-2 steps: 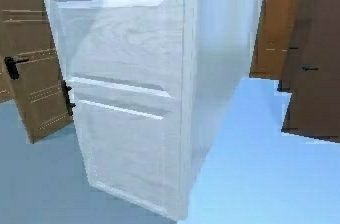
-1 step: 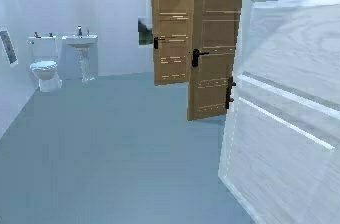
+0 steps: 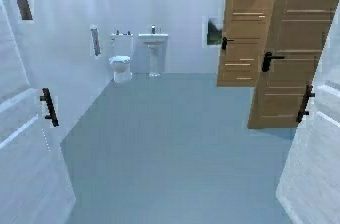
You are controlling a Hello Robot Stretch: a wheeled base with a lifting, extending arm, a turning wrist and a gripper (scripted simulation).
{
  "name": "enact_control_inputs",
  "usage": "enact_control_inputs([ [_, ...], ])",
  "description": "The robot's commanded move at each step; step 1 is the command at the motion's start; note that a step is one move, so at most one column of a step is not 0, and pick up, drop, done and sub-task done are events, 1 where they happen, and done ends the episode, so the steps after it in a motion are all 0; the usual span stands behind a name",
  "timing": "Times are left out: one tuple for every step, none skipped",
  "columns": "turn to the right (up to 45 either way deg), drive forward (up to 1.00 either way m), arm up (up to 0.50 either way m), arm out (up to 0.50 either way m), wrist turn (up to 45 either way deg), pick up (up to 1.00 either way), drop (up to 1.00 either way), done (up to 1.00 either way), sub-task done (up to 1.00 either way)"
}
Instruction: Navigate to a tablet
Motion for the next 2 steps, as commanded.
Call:
enact_control_inputs([
  [0.0, 0.3, 0.0, 0.0, 0.0, 0.0, 0.0, 0.0, 0.0],
  [12.0, 0.0, 0.0, 0.0, 0.0, 0.0, 0.0, 0.0, 0.0],
])
